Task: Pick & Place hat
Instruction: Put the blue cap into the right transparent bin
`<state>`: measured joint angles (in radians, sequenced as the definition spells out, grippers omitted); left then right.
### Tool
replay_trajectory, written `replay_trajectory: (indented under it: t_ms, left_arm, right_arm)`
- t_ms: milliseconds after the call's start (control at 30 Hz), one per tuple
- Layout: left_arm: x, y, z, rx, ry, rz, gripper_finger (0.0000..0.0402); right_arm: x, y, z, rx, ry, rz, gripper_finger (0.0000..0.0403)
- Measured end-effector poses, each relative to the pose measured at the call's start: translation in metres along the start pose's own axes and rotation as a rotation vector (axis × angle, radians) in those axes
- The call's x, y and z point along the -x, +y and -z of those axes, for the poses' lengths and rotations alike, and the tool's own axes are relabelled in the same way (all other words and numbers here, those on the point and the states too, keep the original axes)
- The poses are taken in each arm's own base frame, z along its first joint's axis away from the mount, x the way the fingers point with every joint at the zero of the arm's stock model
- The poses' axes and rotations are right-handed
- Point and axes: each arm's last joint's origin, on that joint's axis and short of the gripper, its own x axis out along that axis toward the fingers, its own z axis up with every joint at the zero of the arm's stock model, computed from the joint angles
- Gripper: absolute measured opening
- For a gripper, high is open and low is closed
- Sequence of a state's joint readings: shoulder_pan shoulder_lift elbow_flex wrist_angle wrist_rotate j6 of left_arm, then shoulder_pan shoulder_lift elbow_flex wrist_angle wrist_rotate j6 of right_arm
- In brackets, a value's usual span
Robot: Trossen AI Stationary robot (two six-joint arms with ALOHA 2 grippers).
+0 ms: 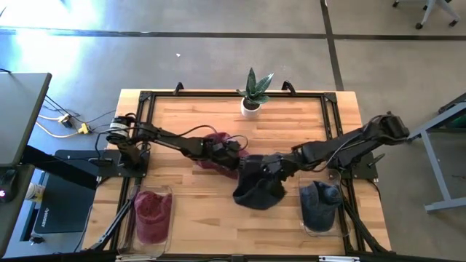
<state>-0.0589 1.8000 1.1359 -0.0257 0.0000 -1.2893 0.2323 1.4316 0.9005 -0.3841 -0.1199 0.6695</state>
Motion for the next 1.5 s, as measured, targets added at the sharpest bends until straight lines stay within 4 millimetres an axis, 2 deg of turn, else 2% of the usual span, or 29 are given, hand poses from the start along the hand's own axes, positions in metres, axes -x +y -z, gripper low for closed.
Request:
replay_trajectory:
  t_ms: [167, 267, 433, 533, 633, 700, 767, 833, 967, 1067, 1133, 1233, 1300, 1400, 1500]
  left_arm:
    - [0.004, -0.003, -0.008, 0.006, -0.063, -0.102, 0.0011]
    - [0.005, 0.000, -0.015, 0.019, -0.023, -0.115, 0.0031]
    - [0.007, 0.003, -0.030, -0.028, -0.029, -0.110, 0.0089]
    - [0.025, 0.000, -0.040, -0.100, -0.013, -0.102, 0.0122]
    - [0.045, -0.009, -0.046, -0.165, 0.027, -0.099, 0.0137]
    - [0.058, -0.018, -0.044, -0.245, 0.070, -0.108, 0.0137]
    - [0.065, -0.038, -0.037, -0.372, 0.103, -0.050, 0.0130]
    - [0.074, -0.054, -0.021, -0.510, 0.200, -0.016, 0.0118]
    - [0.093, -0.102, 0.021, -0.717, 0.316, 0.214, 0.0076]
    - [0.074, -0.115, 0.050, -0.749, 0.303, 0.237, 0.0036]
    - [0.055, -0.109, 0.064, -0.716, 0.286, 0.150, 0.0011]
    - [0.024, -0.107, 0.069, -0.576, 0.209, 0.116, 0.0009]
    - [0.015, -0.097, 0.074, -0.522, 0.214, 0.034, 0.0014]
    - [-0.018, -0.095, 0.075, -0.472, 0.116, 0.070, 0.0009]
    - [-0.029, -0.081, 0.080, -0.465, 0.075, -0.027, 0.0002]
  right_arm:
    - [0.031, 0.012, 0.002, 0.016, -0.081, -0.068, 0.0198]
    - [0.039, 0.020, 0.007, 0.023, -0.102, -0.087, 0.0198]
    - [0.028, 0.020, 0.015, 0.004, -0.049, -0.024, 0.0177]
    - [0.021, 0.018, 0.018, -0.002, -0.016, 0.018, 0.0159]
    - [0.021, 0.016, 0.019, -0.018, -0.001, 0.030, 0.0147]
    - [0.023, 0.016, 0.020, -0.019, 0.002, 0.033, 0.0143]
    - [0.026, 0.015, 0.021, -0.019, 0.007, 0.038, 0.0142]
    - [0.033, 0.014, 0.023, -0.019, 0.008, 0.050, 0.0142]
    - [0.054, 0.010, 0.028, -0.020, 0.001, 0.085, 0.0139]
    - [0.079, 0.002, 0.036, -0.047, -0.030, 0.145, 0.0138]
    - [0.096, -0.003, 0.042, -0.076, -0.067, 0.184, 0.0138]
    - [0.120, -0.011, 0.050, -0.093, -0.123, 0.212, 0.0138]
    - [0.132, -0.016, 0.054, -0.095, -0.153, 0.226, 0.0138]
    - [0.145, -0.021, 0.059, -0.099, -0.178, 0.228, 0.0138]
    - [0.151, -0.025, 0.063, -0.098, -0.184, 0.231, 0.0138]
